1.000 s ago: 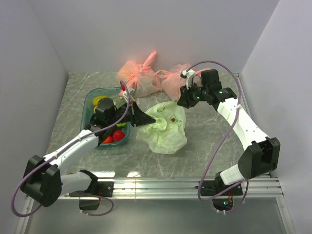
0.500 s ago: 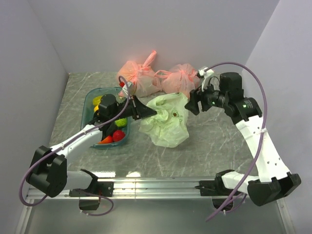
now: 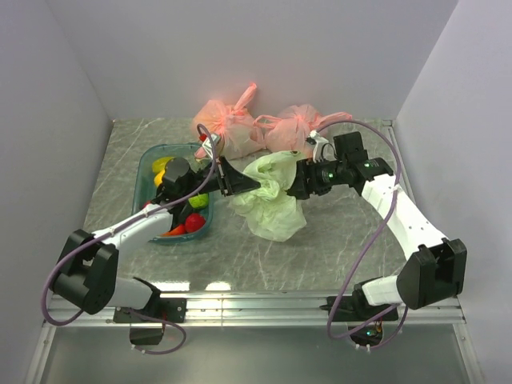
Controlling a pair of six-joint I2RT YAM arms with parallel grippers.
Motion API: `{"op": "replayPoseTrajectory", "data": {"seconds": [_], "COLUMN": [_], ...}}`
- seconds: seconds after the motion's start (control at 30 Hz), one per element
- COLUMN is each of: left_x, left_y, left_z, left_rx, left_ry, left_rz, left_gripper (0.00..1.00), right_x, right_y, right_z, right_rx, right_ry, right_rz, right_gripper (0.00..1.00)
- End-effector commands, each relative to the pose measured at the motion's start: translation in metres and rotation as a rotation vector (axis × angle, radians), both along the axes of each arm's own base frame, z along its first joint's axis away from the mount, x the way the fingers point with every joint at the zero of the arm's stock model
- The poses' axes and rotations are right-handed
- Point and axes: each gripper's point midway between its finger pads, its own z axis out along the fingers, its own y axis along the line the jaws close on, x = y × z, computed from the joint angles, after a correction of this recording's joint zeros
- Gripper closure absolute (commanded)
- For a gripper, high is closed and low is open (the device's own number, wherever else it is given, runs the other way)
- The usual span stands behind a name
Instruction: Place the fake fruits into the plastic bag and tie a complex knot
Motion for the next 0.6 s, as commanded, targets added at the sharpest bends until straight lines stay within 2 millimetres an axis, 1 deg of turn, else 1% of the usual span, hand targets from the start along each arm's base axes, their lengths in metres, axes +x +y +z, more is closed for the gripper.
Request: {"op": "replayPoseTrajectory", "data": {"seconds": [0.0,0.03,0.07,0.1,0.13,0.17,0.2,0.23,0.27,0.3,0.33,0.37,0.4,0.43,0.47,0.5,0.53,0.57], "left_x": [-0.015,-0.016,-0.017,-0.021,-0.021,-0.022,-0.021,-0.015,-0.014,-0.018,-0.017,-0.011,-0.011,-0.009,-0.007,-0.002,-0.001,-0.001], "left_y": [0.000,0.000,0.000,0.000,0.000,0.001,0.003,0.011,0.017,0.023,0.029,0.039,0.043,0.051,0.055,0.056,0.061,0.063], "left_z": [0.016,0.017,0.017,0.017,0.018,0.017,0.015,0.015,0.017,0.014,0.018,0.018,0.018,0.016,0.015,0.014,0.020,0.004], "left_rx": [-0.061,-0.066,-0.072,-0.077,-0.078,-0.072,-0.064,-0.067,-0.079,-0.087,-0.102,-0.101,-0.098,-0.080,-0.065,-0.028,-0.001,0.062], "left_ry": [-0.046,-0.043,-0.038,-0.022,-0.026,-0.025,-0.019,-0.018,-0.023,0.020,-0.003,-0.003,0.004,0.018,0.025,-0.026,-0.068,0.035], "left_rz": [-0.066,-0.073,-0.084,-0.108,-0.116,-0.127,-0.131,-0.114,-0.114,-0.144,-0.146,-0.133,-0.137,-0.131,-0.121,-0.105,-0.077,-0.056], "left_gripper": [0.99,0.99,0.99,0.99,0.99,0.99,0.99,1.00,0.99,1.00,0.98,0.93,0.87,0.74,0.69,0.65,0.59,0.54], "right_x": [-0.004,-0.006,-0.006,-0.007,-0.007,-0.007,-0.007,-0.007,-0.007,-0.007,-0.008,-0.011,-0.013,-0.017,-0.019,-0.020,-0.022,-0.023], "right_y": [0.025,0.025,0.026,0.026,0.026,0.025,0.022,0.015,0.008,0.001,-0.004,-0.009,-0.011,-0.013,-0.014,-0.013,-0.012,-0.012], "right_z": [0.035,0.037,0.045,0.044,0.045,0.048,0.047,0.043,0.046,0.043,0.043,0.047,0.046,0.044,0.045,0.046,0.047,0.048], "right_rx": [0.185,0.202,0.226,0.234,0.236,0.228,0.211,0.180,0.149,0.126,0.113,0.105,0.094,0.081,0.079,0.087,0.095,0.102], "right_ry": [-0.051,-0.050,-0.079,-0.080,-0.095,-0.105,-0.113,-0.124,-0.175,-0.209,-0.230,-0.267,-0.276,-0.285,-0.292,-0.288,-0.274,-0.266], "right_rz": [0.076,0.081,0.091,0.095,0.103,0.112,0.115,0.119,0.118,0.121,0.116,0.114,0.114,0.130,0.131,0.134,0.126,0.122], "right_gripper": [0.22,0.23,0.26,0.48,0.60,0.92,1.00,1.00,1.00,1.00,1.00,1.00,1.00,1.00,1.00,1.00,1.00,1.00]}}
